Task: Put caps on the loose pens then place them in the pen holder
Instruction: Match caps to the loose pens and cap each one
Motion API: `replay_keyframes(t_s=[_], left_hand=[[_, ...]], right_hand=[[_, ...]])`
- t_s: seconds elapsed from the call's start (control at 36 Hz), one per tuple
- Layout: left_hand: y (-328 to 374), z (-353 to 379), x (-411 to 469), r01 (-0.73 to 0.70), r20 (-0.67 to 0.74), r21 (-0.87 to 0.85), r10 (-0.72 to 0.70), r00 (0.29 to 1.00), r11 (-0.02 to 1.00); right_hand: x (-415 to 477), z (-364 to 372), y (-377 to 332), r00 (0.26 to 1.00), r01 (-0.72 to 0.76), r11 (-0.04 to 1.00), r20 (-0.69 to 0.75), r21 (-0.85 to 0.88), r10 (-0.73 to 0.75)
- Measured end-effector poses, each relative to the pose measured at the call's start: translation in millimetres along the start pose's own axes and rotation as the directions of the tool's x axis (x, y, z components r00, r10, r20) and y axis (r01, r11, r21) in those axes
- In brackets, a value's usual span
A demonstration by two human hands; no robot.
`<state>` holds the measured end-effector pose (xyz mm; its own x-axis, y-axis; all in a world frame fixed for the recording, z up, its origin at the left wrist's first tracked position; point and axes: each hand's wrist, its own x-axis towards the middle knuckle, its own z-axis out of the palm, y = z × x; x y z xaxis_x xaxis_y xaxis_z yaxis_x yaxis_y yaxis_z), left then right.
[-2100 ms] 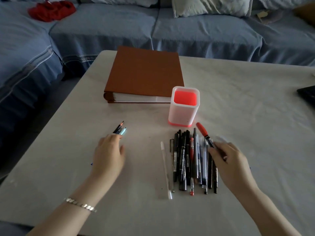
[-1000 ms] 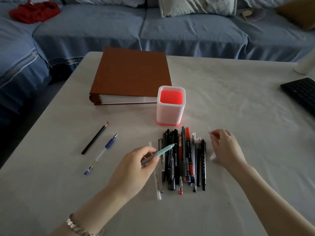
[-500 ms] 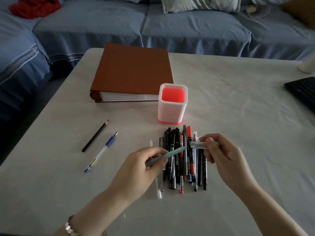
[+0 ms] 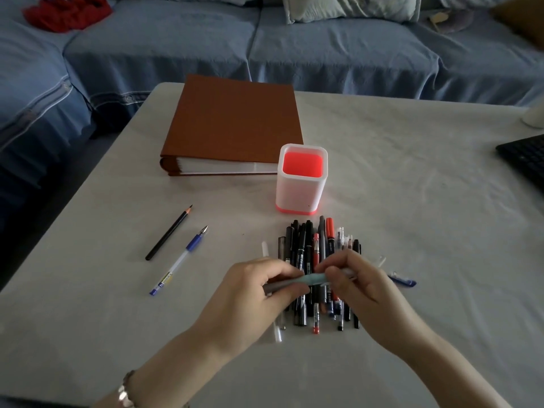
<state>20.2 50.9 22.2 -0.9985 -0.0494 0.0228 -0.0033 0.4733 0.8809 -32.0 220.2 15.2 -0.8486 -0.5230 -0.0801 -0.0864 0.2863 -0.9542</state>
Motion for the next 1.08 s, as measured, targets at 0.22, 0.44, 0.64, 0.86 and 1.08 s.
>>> replay_keyframes(t_s=[0.22, 0.44, 0.64, 0.86, 1.08], left_hand=[[2, -2, 4, 0.217, 0.109, -0.237, -0.196, 0.975, 0.947], [-18, -8, 2, 0.214, 0.097, -0.136, -0.202, 0.975, 0.967], [-94, -31, 3, 0.313, -0.335, 0.541, -0.141, 0.932, 0.781], [-108, -43, 3, 0.440, -0.370, 0.627, -0.252, 0.894, 0.643], [-91, -25, 3, 0.350, -0.276, 0.369, -0.258, 0.926, 0.861]], right_hand=[[-1, 7, 1, 0.998, 0.056, 0.998, -0.028, -0.021, -0.057], [7, 15, 4, 0.997, -0.040, 0.983, -0.058, 0.182, 0.051], [21, -5, 17, 0.972, -0.056, 0.849, -0.165, 0.526, 0.166], [55, -26, 14, 0.926, -0.175, 0.984, -0.332, 0.045, 0.180], [66, -6, 38, 0.936, -0.282, 0.905, -0.298, -0.319, 0.187]])
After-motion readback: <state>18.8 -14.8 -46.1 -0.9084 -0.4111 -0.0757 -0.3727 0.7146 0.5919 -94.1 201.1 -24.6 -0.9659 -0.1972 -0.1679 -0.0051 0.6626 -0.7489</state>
